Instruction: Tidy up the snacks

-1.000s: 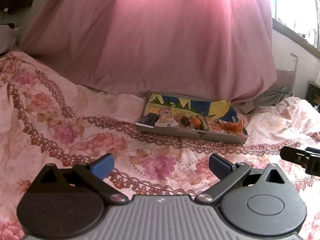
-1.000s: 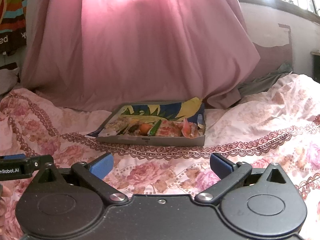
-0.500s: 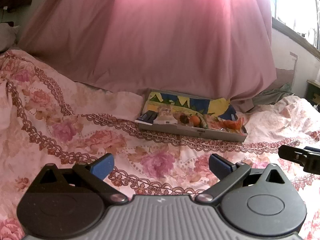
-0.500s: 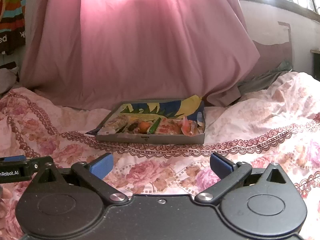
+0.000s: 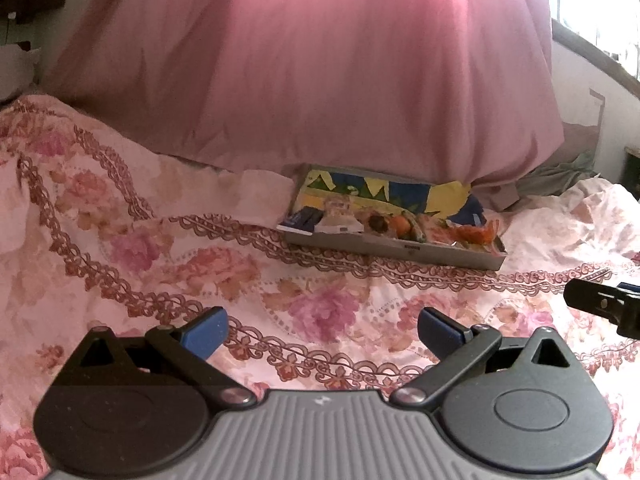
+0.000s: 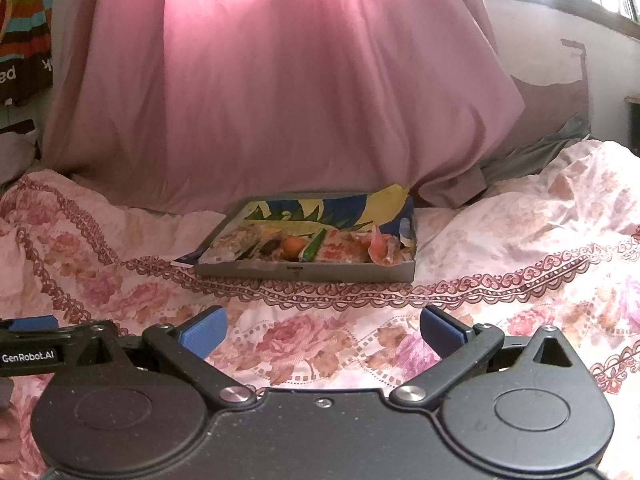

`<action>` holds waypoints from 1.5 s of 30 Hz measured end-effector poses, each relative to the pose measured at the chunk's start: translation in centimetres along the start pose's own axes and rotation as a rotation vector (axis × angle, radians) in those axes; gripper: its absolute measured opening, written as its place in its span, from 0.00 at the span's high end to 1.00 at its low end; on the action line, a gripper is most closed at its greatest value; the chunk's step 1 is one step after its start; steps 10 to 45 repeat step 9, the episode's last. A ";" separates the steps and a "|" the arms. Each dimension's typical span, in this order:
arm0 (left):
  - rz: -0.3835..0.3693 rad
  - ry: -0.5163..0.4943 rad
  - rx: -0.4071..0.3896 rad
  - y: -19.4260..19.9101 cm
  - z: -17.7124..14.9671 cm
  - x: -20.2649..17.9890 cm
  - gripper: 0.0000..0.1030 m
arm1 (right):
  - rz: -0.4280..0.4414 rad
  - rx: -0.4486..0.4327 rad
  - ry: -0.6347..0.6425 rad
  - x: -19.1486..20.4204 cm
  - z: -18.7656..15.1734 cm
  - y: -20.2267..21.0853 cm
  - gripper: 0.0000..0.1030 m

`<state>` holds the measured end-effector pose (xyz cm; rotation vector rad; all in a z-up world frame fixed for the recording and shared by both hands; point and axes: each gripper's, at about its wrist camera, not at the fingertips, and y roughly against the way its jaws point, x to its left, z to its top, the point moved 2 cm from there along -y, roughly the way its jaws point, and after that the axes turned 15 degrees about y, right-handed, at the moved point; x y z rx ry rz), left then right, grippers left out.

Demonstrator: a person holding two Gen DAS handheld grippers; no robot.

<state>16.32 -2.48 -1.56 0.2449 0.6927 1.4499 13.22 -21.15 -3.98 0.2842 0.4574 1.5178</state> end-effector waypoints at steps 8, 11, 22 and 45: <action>0.001 -0.005 0.000 -0.2 -0.1 0.1 0.00 | 0.012 0.018 0.008 0.3 -0.1 -0.4 0.01; 0.001 -0.005 0.000 -0.2 -0.1 0.1 0.00 | 0.013 0.021 0.011 0.3 -0.1 -0.4 0.01; 0.001 -0.005 0.000 -0.2 -0.1 0.1 0.00 | 0.013 0.021 0.011 0.3 -0.1 -0.4 0.01; 0.001 -0.005 0.000 -0.2 -0.1 0.1 0.00 | 0.013 0.021 0.011 0.3 -0.1 -0.4 0.01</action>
